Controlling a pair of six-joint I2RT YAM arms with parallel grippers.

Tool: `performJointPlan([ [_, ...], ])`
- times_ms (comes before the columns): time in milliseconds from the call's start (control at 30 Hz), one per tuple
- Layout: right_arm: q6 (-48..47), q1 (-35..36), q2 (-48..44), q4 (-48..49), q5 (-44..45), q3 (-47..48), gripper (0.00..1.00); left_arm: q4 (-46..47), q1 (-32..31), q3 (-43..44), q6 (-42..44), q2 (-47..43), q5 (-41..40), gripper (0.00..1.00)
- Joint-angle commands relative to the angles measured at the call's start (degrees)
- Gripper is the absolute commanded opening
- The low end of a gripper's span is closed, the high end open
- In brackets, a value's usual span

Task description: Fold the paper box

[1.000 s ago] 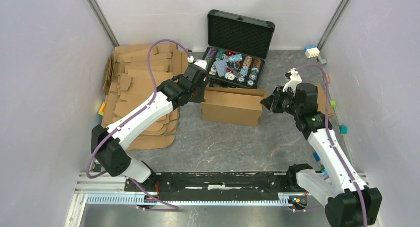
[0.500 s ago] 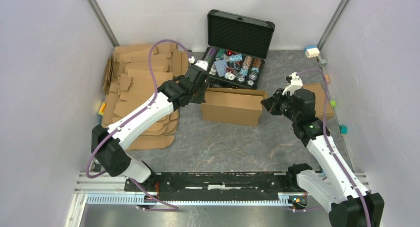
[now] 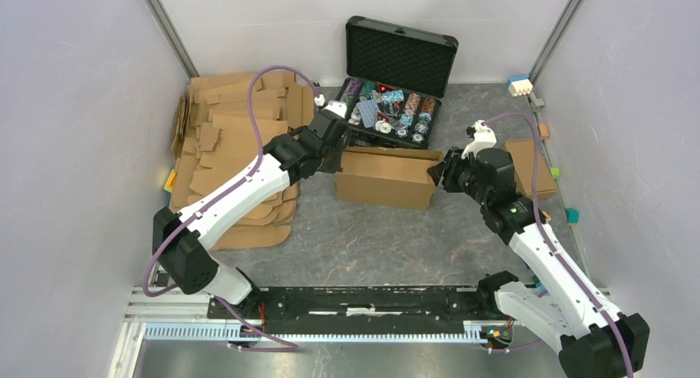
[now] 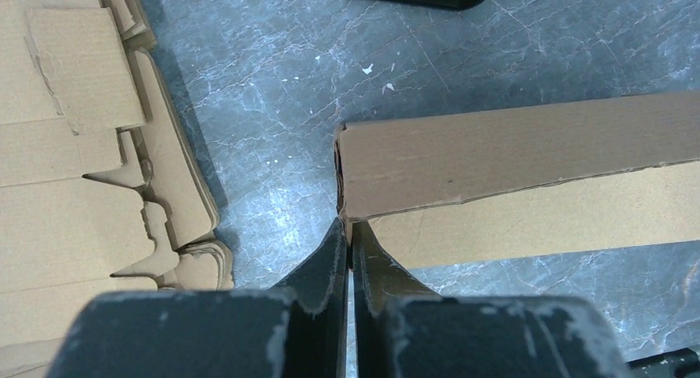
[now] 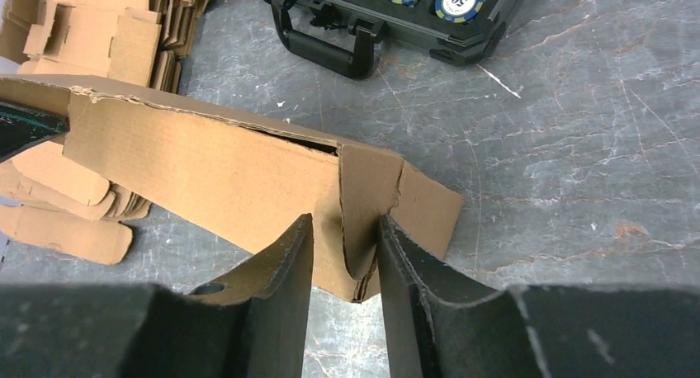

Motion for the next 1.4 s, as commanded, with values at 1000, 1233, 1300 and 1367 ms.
performJointPlan([
  [1000, -5.3, 2.23, -0.35, -11.53, 3.81, 5.61, 0.0, -1.69, -1.94, 3.16, 0.32, 1.25, 1.66, 0.02],
  [1233, -4.25, 4.44, -0.71, -9.71, 6.63, 1.31, 0.0, -1.69, -2.34, 3.07, 0.18, 1.62, 1.65, 0.02],
  [1300, -4.98, 4.66, -0.9, -10.2, 8.09, 1.28, 0.0, -1.69, -2.41, 3.03, 0.16, 1.5, 1.58, 0.02],
  [1367, -5.59, 4.71, -0.98, -10.74, 9.12, 1.36, 0.0, -1.69, -2.43, 2.94, 0.14, 1.37, 1.46, 0.02],
])
